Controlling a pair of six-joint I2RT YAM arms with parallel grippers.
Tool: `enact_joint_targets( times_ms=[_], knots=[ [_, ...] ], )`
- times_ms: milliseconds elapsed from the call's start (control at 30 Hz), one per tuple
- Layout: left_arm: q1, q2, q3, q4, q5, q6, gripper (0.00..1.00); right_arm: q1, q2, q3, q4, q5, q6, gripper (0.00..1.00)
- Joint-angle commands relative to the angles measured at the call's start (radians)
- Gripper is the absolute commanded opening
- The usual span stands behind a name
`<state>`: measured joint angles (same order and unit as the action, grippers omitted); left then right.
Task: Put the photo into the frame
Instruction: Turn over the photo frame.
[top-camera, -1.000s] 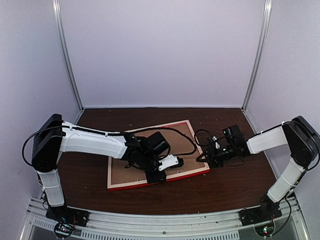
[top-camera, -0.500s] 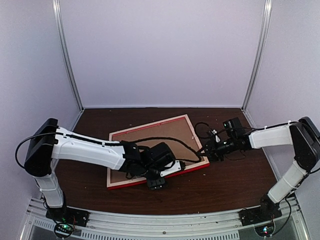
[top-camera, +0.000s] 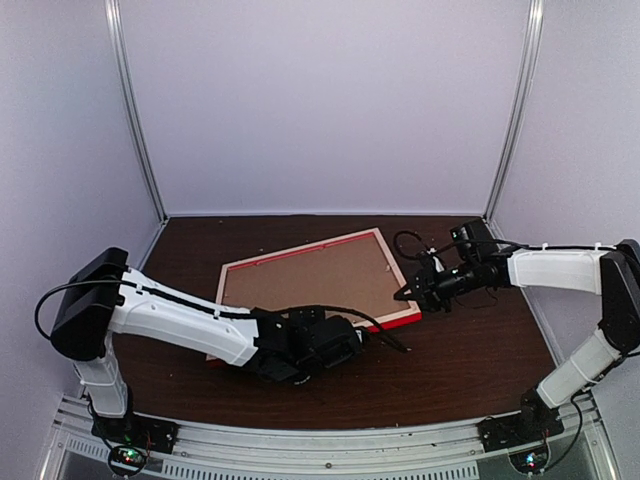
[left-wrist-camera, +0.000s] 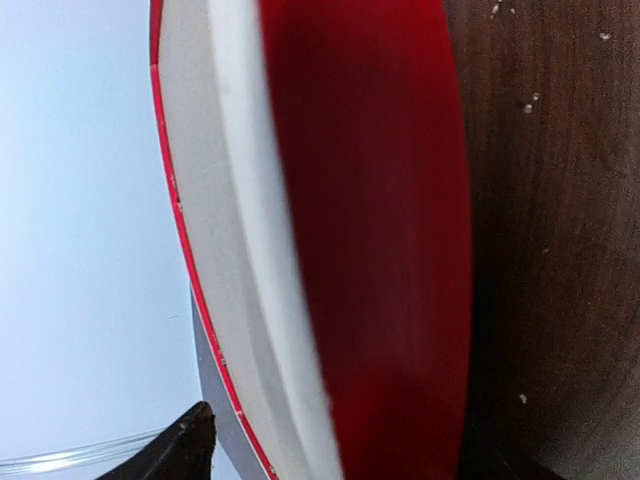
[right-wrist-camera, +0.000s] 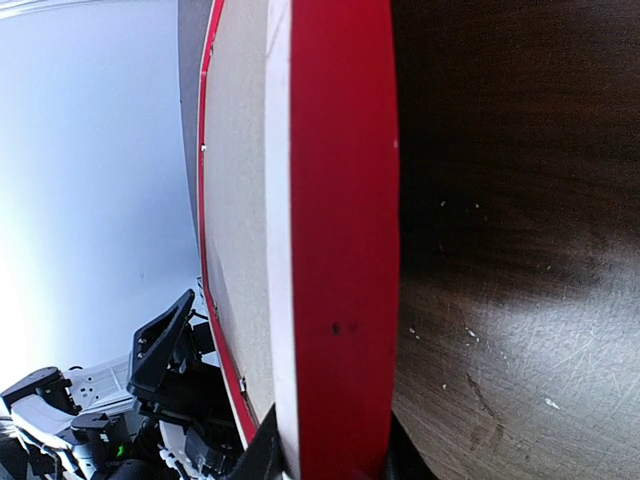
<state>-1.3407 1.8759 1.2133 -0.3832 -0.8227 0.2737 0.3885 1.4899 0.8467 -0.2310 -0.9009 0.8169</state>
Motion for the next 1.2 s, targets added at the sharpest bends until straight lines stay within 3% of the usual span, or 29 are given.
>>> enact_joint_targets(
  times_ms=[0, 167, 367, 500, 633, 833, 1000, 1100, 1167],
  knots=[
    [-0.010, 0.006, -0.009, 0.091, -0.136, 0.056, 0.80, 0.001, -0.039, 0.046, -0.031, -0.012, 0.010, 0.00],
    [-0.012, -0.013, -0.011, 0.103, -0.132, 0.069, 0.74, 0.002, -0.024, 0.043, -0.027, -0.009, 0.009, 0.00],
    [-0.014, -0.044, -0.018, 0.104, -0.108, 0.071, 0.49, 0.001, -0.011, 0.046, -0.022, -0.007, 0.010, 0.05],
    [-0.014, -0.067, -0.020, 0.109, -0.092, 0.073, 0.39, 0.001, -0.004, 0.048, -0.030, -0.005, 0.002, 0.11],
    [-0.014, -0.091, -0.020, 0.121, -0.073, 0.086, 0.29, 0.000, -0.002, 0.056, -0.044, -0.004, -0.009, 0.20],
    [-0.014, -0.120, -0.005, 0.134, -0.068, 0.125, 0.12, -0.002, -0.008, 0.093, -0.121, 0.020, -0.061, 0.44],
    [-0.014, -0.140, 0.028, 0.140, -0.081, 0.180, 0.00, -0.010, -0.006, 0.120, -0.179, 0.031, -0.105, 0.52],
    [-0.012, -0.157, 0.049, 0.148, -0.101, 0.229, 0.00, -0.031, -0.015, 0.140, -0.241, 0.047, -0.149, 0.58],
    [-0.011, -0.176, 0.062, 0.156, -0.111, 0.262, 0.00, -0.054, -0.026, 0.158, -0.297, 0.062, -0.184, 0.69]
  ],
)
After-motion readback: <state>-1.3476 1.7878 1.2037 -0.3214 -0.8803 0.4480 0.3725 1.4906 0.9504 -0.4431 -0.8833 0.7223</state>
